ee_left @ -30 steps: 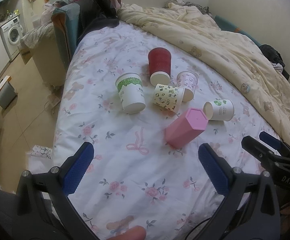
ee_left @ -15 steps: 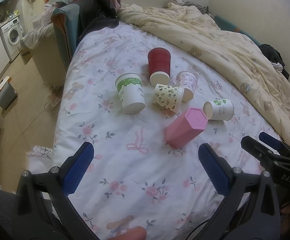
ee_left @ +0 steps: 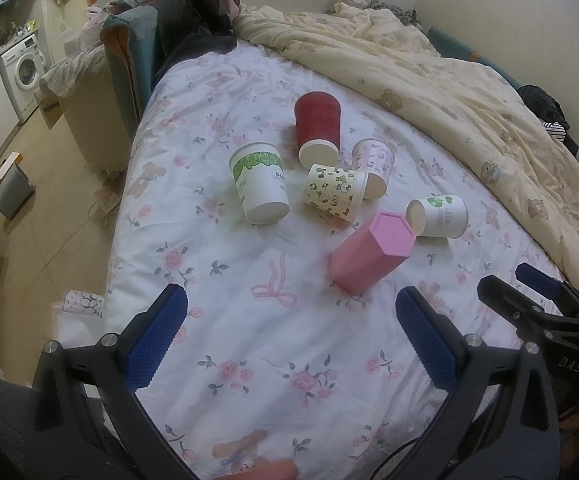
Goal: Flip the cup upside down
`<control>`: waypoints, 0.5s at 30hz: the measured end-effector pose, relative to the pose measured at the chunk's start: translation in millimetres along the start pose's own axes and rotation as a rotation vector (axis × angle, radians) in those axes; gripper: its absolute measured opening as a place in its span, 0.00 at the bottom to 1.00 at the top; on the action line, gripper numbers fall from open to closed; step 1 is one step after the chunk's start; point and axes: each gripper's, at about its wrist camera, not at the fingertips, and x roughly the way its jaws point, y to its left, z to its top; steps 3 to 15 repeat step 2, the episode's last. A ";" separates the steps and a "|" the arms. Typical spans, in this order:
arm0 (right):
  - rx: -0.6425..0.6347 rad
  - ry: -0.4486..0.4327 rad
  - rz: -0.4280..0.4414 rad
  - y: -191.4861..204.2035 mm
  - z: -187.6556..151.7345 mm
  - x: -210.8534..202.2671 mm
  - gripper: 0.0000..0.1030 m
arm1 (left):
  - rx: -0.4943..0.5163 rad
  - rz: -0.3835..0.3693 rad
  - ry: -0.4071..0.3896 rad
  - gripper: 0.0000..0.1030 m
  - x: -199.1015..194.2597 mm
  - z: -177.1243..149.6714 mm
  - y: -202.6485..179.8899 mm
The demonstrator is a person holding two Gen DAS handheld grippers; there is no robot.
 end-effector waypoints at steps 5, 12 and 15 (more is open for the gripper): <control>0.008 0.012 0.011 -1.0 2.2 2.3 1.00 | 0.003 0.020 -0.011 1.00 -0.5 -0.9 0.2; 0.008 0.012 0.011 -1.0 2.2 2.3 1.00 | 0.003 0.020 -0.011 1.00 -0.5 -0.9 0.2; 0.008 0.012 0.011 -1.0 2.2 2.3 1.00 | 0.003 0.020 -0.011 1.00 -0.5 -0.9 0.2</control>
